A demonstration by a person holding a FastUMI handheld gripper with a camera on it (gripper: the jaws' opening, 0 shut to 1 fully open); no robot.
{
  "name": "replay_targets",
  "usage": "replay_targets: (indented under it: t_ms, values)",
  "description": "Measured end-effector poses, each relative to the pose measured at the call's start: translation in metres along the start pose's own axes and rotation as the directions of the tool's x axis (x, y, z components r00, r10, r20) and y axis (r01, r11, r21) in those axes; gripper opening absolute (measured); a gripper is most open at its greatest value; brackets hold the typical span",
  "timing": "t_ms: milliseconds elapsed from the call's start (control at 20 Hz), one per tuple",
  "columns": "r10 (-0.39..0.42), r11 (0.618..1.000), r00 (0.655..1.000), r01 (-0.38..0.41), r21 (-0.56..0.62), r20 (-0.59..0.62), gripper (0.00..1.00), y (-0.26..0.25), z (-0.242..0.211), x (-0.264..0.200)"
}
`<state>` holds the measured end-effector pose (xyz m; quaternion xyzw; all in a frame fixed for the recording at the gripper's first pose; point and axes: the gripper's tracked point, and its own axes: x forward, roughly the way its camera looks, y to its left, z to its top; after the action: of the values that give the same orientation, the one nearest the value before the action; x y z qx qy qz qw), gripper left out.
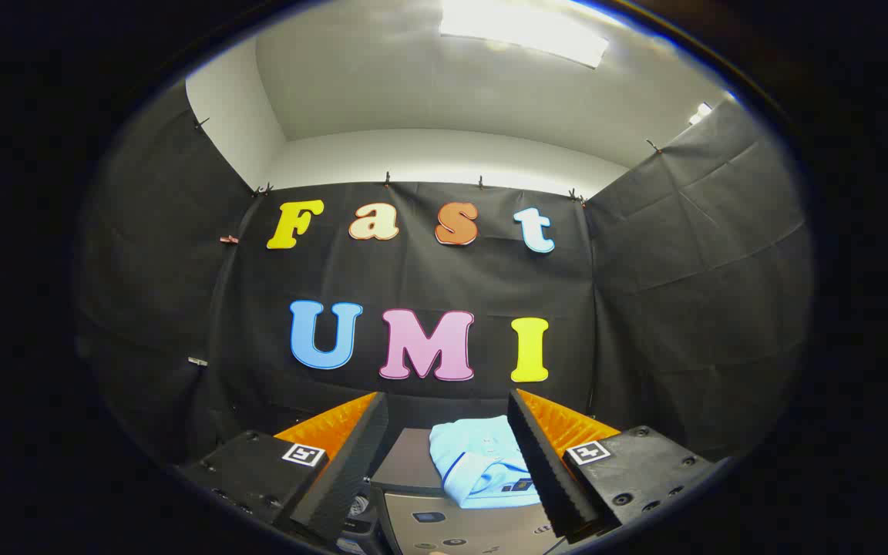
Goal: Put the clothes into the washing machine and then close the washing machine lid.
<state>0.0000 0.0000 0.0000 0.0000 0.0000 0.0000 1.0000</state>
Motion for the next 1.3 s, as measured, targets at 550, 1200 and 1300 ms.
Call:
replay_targets:
  t_ms: [550, 1200, 1300]
  values:
    - [-0.003, 1.000, 1.000, 0.003, 0.007, -0.009, 0.98, 0.001, 0.001, 0.000]
    - [0.018, 1.000, 1.000, -0.017, 0.019, -0.010, 0.98, 0.002, 0.003, 0.008]
    - [0.015, 1.000, 1.000, -0.014, 0.020, -0.015, 0.97, -0.004, 0.002, 0.014]
